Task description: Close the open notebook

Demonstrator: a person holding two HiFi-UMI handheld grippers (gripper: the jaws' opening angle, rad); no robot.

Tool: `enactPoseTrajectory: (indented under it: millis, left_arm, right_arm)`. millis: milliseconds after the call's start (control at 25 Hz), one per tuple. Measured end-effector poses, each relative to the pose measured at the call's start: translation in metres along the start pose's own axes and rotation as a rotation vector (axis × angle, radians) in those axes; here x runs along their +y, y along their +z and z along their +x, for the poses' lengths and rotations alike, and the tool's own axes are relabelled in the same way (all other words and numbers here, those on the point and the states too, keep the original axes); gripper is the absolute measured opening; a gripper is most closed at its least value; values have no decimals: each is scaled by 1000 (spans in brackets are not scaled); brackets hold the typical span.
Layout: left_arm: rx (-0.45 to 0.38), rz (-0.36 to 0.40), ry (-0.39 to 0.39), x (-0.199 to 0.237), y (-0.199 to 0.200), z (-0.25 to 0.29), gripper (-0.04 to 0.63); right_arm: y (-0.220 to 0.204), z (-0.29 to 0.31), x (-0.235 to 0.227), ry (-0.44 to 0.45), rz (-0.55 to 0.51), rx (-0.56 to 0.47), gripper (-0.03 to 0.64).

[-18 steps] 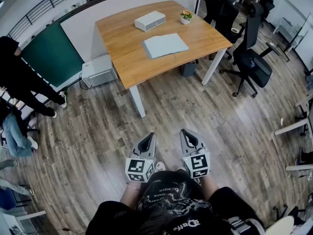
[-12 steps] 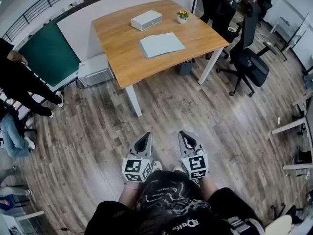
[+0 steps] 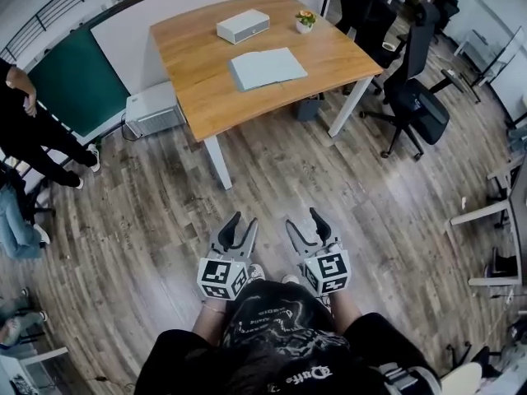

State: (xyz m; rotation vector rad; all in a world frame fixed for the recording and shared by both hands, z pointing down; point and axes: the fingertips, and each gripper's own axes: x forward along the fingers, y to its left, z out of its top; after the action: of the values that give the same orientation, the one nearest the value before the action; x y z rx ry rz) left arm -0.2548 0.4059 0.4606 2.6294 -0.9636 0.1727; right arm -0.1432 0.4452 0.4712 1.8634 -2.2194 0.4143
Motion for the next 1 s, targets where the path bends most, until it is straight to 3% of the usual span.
enactPoseTrajectory:
  millis: [120, 240, 560, 1000]
  left_arm:
    - [3, 5, -38, -1, 5, 1, 263]
    - [-7, 40, -44, 4, 10, 3, 313]
    - [20, 47, -90, 11, 10, 9, 324]
    - [37, -2, -43, 19, 9, 59, 324]
  right_arm:
    - [4, 6, 1, 5, -6, 4, 331]
    - [8, 14, 0, -8, 7, 2, 371]
    - [8, 17, -3, -60, -17, -11, 371]
    - [5, 60, -36, 21, -54, 33, 371]
